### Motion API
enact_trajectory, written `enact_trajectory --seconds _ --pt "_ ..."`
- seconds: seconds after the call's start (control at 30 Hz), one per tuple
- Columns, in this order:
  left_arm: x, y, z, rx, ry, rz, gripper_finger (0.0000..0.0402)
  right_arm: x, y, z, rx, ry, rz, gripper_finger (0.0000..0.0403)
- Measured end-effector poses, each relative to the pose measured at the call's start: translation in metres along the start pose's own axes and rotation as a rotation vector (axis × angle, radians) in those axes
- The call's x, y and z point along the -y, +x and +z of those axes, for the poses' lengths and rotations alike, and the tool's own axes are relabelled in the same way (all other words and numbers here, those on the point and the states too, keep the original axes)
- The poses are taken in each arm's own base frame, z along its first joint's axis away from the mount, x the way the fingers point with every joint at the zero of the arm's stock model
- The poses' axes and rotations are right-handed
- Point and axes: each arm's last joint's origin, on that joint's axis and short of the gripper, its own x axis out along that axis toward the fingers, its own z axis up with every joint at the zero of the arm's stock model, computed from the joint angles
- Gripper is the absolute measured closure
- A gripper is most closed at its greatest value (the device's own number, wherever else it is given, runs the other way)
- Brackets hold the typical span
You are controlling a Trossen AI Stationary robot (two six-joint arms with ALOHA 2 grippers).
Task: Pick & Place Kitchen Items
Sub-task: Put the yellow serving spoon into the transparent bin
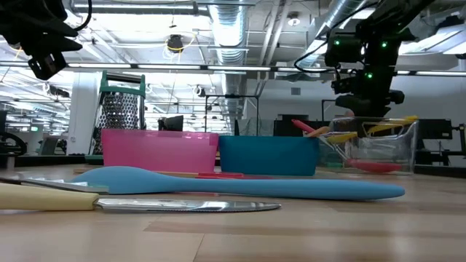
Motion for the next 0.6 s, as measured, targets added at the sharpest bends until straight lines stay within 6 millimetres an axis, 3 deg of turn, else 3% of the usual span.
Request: enact_trajectory --seconds 0.6 --pt "0.0005 0.0 0.0005 0.004 -0.004 -0.004 0.0325 0.0023 0.001 0.0019 0.0 -0.054 0.036 0.036"
